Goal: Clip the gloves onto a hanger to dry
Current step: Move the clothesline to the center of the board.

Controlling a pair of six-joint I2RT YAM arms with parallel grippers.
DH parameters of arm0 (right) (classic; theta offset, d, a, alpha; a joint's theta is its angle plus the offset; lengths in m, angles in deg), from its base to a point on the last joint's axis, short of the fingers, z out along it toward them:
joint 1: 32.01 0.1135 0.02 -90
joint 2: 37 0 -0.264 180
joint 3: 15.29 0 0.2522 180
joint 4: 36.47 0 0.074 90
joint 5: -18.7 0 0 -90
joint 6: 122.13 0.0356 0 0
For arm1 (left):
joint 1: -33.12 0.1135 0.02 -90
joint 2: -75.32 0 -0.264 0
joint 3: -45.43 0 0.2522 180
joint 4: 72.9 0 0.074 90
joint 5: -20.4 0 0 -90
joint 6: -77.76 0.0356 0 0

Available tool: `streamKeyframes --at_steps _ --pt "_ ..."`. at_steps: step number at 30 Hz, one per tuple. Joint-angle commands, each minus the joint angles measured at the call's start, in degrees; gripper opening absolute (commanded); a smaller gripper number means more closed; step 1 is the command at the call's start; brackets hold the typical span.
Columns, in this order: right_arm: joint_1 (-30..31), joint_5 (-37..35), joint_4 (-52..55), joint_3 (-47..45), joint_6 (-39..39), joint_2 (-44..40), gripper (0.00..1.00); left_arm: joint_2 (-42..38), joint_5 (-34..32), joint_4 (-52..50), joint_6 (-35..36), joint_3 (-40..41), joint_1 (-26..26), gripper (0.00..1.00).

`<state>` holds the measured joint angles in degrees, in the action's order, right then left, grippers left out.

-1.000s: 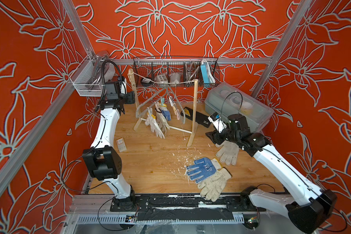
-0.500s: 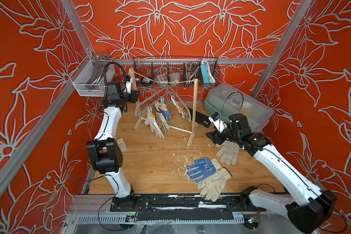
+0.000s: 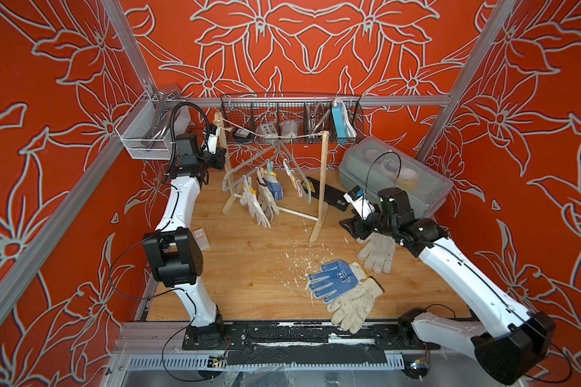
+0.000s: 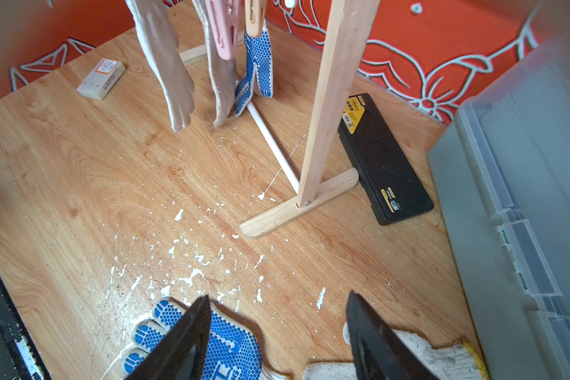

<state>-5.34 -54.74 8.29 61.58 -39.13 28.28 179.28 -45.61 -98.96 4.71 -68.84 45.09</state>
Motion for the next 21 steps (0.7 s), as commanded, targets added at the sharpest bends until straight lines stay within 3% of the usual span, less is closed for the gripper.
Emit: streamKeyframes --at_steps 1,15,21 --pt "-0.5 0.7 0.8 -0.1 -0.9 -0.3 0.68 -0.6 4.0 2.0 -0.2 -0.2 0.3 0.03" --pt "-0.8 2.4 -0.1 0.0 -0.9 1.0 0.68 -8.7 0.4 0.5 0.6 7.2 1.2 0.00" --pt "-0.8 3.2 -0.6 -0.1 -0.7 1.5 0.68 -16.5 -3.6 -0.5 -1.5 14.6 1.2 0.00"
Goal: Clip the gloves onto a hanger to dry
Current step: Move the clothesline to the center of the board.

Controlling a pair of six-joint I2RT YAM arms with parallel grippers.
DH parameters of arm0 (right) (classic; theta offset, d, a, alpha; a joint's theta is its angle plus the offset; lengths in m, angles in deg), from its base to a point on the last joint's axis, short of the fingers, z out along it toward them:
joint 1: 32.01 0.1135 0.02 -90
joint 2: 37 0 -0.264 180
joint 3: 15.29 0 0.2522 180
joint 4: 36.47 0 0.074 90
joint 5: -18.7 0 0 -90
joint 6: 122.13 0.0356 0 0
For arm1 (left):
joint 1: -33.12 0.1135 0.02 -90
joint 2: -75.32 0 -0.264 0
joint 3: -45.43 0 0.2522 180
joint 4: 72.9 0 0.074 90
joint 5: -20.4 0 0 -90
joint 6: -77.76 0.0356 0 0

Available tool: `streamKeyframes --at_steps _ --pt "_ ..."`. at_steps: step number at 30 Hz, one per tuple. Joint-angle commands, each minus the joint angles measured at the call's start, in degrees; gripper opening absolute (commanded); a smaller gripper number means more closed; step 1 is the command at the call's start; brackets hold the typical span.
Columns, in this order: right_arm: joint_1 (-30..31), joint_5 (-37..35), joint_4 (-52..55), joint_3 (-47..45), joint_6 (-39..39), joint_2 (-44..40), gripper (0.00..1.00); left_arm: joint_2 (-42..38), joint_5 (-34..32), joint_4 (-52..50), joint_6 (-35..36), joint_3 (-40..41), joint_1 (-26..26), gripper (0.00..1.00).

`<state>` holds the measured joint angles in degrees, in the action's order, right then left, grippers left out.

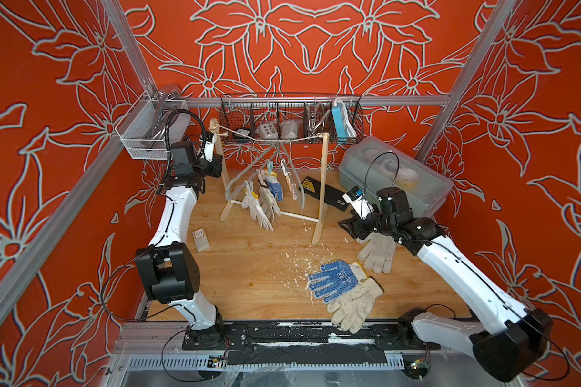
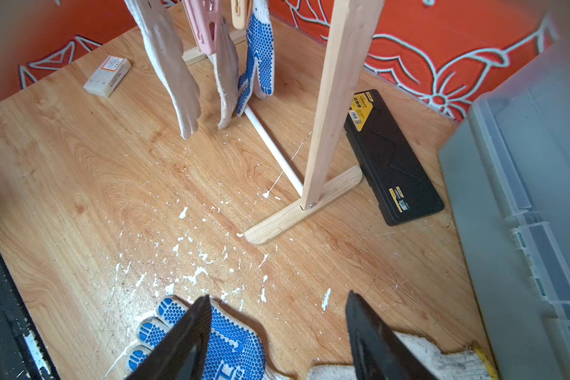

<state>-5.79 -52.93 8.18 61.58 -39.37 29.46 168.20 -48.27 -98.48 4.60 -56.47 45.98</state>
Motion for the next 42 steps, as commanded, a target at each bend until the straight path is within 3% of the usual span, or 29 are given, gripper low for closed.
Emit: streamKeyframes --at_steps 1,9,22,27,31,39,42 --pt "-0.3 1.2 -0.6 -0.1 -0.5 0.4 0.68 -7.3 -1.7 -0.8 -1.9 4.3 0.2 0.00" --pt "-0.3 -0.4 4.0 -2.1 2.0 -1.2 0.67 -20.5 -5.8 -7.3 -5.4 14.3 0.3 0.00" --pt "-0.2 -4.4 14.0 -15.8 22.5 -10.6 0.64 -32.5 -8.7 -14.0 -10.8 22.5 0.2 0.02" --pt "-0.2 -5.6 12.7 -22.0 30.2 -12.6 0.59 -33.1 -8.4 -13.5 -12.6 22.7 0.2 0.19" --pt "-0.2 -7.7 11.1 -27.8 34.3 -13.4 0.58 -34.3 -8.8 -13.8 -13.5 23.1 0.3 0.42" --pt "-0.3 -12.6 4.4 -33.9 37.8 -10.3 0.55 -39.1 -14.2 -17.7 -20.7 28.2 -1.3 0.71" --pt "-0.3 -12.6 -0.9 -34.2 37.8 -7.3 0.54 -41.5 -17.7 -21.3 -22.7 30.9 -2.4 0.75"
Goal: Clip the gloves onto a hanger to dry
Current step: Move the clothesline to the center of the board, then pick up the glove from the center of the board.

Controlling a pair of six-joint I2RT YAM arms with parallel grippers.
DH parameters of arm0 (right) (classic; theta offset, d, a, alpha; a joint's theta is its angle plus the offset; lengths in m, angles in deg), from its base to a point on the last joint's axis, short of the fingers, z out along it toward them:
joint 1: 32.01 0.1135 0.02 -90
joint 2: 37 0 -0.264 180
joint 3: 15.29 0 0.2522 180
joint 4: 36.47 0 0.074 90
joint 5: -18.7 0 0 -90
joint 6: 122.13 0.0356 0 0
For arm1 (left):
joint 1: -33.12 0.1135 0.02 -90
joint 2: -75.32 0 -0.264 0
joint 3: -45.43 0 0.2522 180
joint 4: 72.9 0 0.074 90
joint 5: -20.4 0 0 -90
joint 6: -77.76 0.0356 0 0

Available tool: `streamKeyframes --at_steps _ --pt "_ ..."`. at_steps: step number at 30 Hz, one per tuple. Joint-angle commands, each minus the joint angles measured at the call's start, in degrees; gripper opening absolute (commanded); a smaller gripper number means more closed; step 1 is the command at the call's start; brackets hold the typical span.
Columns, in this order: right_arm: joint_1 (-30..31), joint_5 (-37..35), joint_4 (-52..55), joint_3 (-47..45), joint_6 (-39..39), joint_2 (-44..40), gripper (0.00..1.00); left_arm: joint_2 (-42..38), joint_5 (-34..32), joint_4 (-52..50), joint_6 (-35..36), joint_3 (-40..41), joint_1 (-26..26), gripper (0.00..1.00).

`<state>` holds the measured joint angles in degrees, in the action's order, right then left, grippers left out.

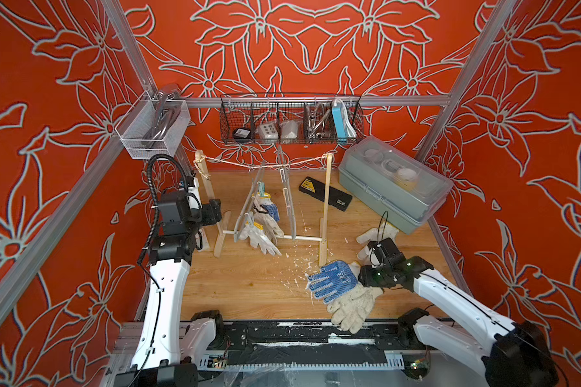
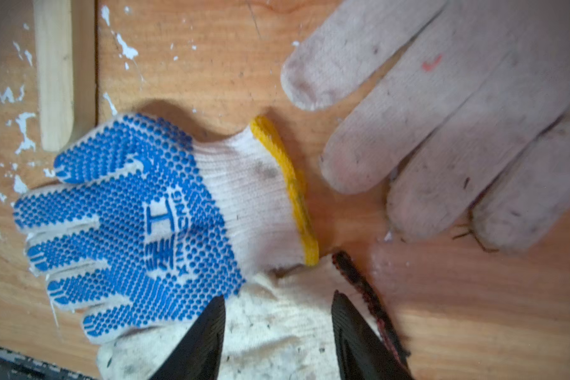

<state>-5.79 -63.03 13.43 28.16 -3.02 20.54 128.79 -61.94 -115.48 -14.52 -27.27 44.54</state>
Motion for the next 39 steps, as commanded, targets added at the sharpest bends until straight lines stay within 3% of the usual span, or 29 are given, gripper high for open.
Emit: streamKeyframes --at_steps 1,7,13,18,23,29,39 --pt "-0.3 -2.9 -7.6 -0.8 1.6 2.7 0.53 -2.9 -4.6 -5.4 -4.7 2.6 -1.3 0.76" --pt "-0.3 -2.1 -9.6 -0.1 0.4 9.4 0.52 -6.8 -2.1 -9.4 -12.3 8.3 -4.1 0.77" --pt "-0.1 -1.9 -8.6 0.1 0.8 10.0 0.45 -9.4 -1.1 -9.5 -19.6 15.4 -11.7 0.78" --pt "-0.1 -2.4 -10.5 0.9 -0.9 9.4 0.17 -11.9 -1.3 -9.2 -24.7 21.2 -18.1 0.78" --pt "-0.1 -3.4 -11.1 4.0 -5.6 4.2 0.00 -15.3 0.1 -9.8 -27.8 24.9 -23.3 0.77" --pt "0.1 1.6 -12.7 6.9 -17.9 -4.9 0.00 -22.3 0.3 -7.8 -32.0 29.6 -32.7 0.73" --pt "0.4 12.7 -12.2 15.0 -37.4 -11.7 0.00 -19.8 2.9 2.1 -29.7 27.5 -46.8 0.71"
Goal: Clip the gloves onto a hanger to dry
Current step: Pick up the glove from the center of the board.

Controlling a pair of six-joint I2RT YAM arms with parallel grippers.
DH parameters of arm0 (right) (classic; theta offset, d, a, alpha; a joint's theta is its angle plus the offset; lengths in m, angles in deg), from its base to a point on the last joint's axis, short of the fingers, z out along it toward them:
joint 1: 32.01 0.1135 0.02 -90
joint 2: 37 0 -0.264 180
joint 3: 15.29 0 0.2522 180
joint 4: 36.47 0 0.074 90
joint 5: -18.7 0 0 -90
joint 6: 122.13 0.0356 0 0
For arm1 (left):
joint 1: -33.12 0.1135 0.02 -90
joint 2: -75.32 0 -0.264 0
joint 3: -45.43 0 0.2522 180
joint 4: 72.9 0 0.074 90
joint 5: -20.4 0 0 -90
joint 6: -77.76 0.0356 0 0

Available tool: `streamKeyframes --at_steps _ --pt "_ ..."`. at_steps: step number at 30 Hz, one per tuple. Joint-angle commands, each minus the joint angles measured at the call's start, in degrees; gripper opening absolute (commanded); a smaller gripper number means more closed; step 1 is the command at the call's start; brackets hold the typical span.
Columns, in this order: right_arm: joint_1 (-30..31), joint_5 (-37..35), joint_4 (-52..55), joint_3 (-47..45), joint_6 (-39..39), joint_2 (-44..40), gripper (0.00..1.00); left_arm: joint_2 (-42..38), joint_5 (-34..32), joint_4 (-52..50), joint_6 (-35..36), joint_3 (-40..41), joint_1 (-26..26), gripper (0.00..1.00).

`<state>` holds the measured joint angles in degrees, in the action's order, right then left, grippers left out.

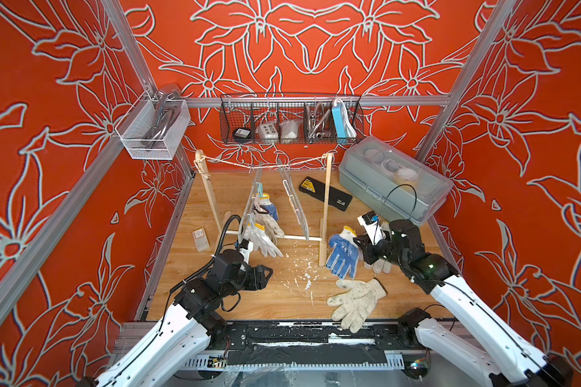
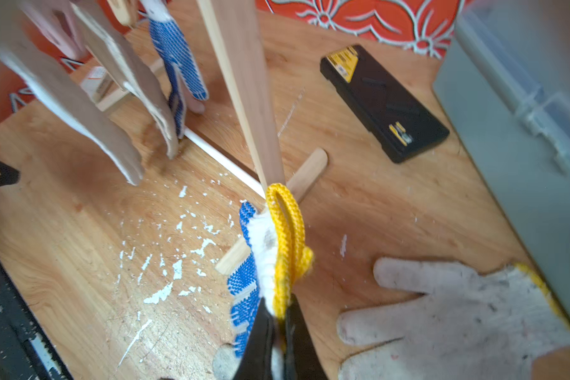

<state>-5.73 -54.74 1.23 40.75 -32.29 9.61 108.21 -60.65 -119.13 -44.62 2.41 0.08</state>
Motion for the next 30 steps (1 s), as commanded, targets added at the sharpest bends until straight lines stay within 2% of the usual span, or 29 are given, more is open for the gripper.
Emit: streamKeyframes --at_steps 1,8,15,19,25,30 --pt "0.4 5.0 0.2 3.0 -9.4 -0.8 0.00 1.7 1.6 6.4 0.9 -3.2 -3.4 0.71" --pt "0.5 6.6 2.6 9.1 -15.8 0.7 0.00 6.8 -4.8 9.8 0.2 -8.9 -10.7 0.70" --pt "1.4 9.0 3.0 13.5 -16.7 3.1 0.00 3.4 -15.8 10.5 -1.6 -11.0 -11.5 0.70" --pt "2.6 9.4 2.7 15.2 -17.1 4.7 0.00 4.1 -16.9 10.1 -1.7 -14.0 -11.5 0.70" --pt "3.6 10.3 3.0 17.6 -18.3 6.3 0.00 3.3 -23.6 -0.8 2.5 -24.8 -11.5 0.68" --pt "5.5 11.0 2.2 18.2 -18.9 7.2 0.00 9.6 -24.4 -3.8 6.7 -36.6 -11.5 0.69"
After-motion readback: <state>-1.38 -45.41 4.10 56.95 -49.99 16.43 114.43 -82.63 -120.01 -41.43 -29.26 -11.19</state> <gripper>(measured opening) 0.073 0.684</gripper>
